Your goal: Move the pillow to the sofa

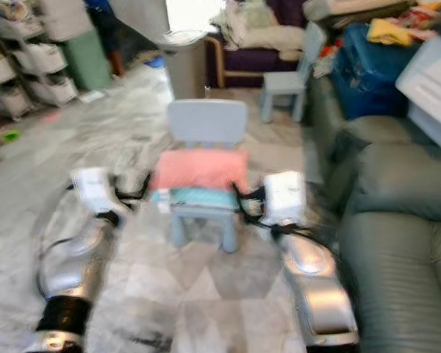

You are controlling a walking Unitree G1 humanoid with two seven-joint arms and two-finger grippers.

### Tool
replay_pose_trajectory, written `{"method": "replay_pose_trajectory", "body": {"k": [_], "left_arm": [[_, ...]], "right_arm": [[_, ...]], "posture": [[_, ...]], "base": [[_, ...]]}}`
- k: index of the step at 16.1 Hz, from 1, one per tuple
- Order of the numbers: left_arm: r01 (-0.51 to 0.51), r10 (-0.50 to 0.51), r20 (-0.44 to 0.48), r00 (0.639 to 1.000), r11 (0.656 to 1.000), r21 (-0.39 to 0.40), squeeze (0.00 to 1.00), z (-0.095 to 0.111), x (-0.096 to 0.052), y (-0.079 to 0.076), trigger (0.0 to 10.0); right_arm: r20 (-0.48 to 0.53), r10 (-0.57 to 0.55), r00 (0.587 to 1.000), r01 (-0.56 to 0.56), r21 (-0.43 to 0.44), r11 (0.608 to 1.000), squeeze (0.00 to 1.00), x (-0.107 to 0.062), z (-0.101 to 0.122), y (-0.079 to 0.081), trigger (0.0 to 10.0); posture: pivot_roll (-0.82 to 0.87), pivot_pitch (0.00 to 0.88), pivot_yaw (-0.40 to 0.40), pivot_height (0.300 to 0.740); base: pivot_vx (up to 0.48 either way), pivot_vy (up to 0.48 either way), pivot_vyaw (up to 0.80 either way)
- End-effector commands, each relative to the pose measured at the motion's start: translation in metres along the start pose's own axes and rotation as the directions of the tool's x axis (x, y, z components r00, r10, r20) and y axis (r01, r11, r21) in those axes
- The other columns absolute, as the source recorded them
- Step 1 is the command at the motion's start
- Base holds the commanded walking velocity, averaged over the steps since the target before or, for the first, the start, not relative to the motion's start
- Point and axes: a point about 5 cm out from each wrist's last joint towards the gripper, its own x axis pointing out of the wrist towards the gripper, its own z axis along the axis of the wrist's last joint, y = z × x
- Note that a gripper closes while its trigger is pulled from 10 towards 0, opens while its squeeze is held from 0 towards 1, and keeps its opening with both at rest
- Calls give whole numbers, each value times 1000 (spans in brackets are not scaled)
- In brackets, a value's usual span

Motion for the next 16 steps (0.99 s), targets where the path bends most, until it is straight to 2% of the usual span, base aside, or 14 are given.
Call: {"method": "replay_pose_trajectory", "body": {"k": [1,6,10,14,16], "left_arm": [[-21,21,18,1000,1000,16,0,8,-1,10,10000],[-14,13,12,1000,999,41,0,6,-2,10,10000],[-23,23,-10,1000,998,51,0,4,-1,10,10000],[-64,67,-29,997,994,93,0,0,3,9,10000],[-40,42,-15,999,994,105,0,2,4,8,10000]], "right_arm": [[28,31,999,-31,7,999,0,3,6,9,10000],[32,29,999,-30,4,1000,0,3,7,9,10000],[36,28,999,-28,-1,1000,0,3,8,9,10000],[31,22,999,-22,1,1000,0,4,8,7,10000],[25,21,999,-21,0,1000,0,5,7,8,10000]], "posture": [[-225,0,41,740],[-224,0,40,740],[-225,0,40,740],[-222,0,38,740],[-220,0,41,740]], "base": [[307,368,0],[329,347,0],[407,192,0],[0,0,0],[0,0,-738]]}}
